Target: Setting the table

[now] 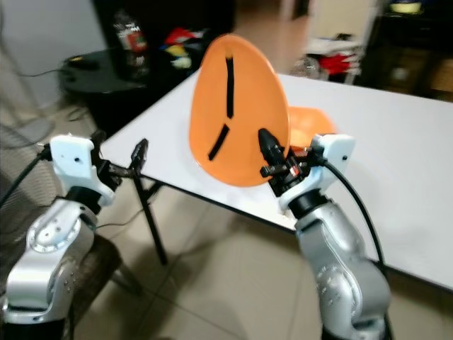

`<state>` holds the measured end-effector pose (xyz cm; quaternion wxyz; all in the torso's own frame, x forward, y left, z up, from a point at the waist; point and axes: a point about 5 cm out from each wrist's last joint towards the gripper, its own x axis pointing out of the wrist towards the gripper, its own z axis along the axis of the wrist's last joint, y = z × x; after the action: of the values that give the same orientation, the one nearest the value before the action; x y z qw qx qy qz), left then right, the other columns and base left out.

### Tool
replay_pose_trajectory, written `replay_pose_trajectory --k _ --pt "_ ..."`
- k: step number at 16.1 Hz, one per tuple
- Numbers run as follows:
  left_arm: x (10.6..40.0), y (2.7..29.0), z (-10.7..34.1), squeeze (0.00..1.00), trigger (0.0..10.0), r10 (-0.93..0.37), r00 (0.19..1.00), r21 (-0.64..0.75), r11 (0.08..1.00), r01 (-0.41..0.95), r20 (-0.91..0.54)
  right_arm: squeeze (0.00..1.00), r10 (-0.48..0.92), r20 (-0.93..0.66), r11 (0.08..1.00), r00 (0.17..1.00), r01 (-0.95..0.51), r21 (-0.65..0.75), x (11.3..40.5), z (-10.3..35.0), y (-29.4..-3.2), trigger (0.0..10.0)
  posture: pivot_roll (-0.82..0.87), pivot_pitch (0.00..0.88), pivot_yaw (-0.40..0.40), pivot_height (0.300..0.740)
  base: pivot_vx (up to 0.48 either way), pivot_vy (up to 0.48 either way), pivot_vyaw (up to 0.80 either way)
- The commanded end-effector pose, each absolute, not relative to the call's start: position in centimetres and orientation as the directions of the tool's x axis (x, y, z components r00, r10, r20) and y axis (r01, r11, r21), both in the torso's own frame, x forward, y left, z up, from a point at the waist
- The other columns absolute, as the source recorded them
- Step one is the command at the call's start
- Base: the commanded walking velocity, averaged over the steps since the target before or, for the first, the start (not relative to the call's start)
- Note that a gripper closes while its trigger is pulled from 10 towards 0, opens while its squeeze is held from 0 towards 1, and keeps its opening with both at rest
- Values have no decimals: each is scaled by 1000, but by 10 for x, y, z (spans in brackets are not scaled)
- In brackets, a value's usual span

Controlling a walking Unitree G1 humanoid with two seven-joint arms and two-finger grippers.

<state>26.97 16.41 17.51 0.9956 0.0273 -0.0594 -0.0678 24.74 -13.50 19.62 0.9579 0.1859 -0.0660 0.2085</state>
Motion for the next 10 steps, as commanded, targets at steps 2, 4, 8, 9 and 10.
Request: replay_pose_trajectory --k 2,4,8,9,10 --pt "272 165 177 0 10000 -145 983 64 988 138 116 0 370 265 839 891 -442 316 246 206 -136 10000 60 0 54 740 366 0 0" --pt "271 165 176 0 10000 -144 983 67 988 137 115 0 364 262 840 894 -437 322 246 205 -138 10000 62 0 51 740 364 0 0" --pt "272 167 181 0 10000 -126 982 59 991 118 141 0 358 343 818 869 -469 334 244 216 -137 10000 59 0 45 740 368 0 0" --pt "272 167 181 0 10000 -126 982 59 991 118 141 0 358 343 818 869 -469 334 244 216 -137 10000 59 0 45 740 368 0 0" --pt "274 166 182 0 10000 -129 981 58 991 122 144 0 345 348 822 872 -459 337 244 216 -139 10000 57 0 49 740 368 0 0"
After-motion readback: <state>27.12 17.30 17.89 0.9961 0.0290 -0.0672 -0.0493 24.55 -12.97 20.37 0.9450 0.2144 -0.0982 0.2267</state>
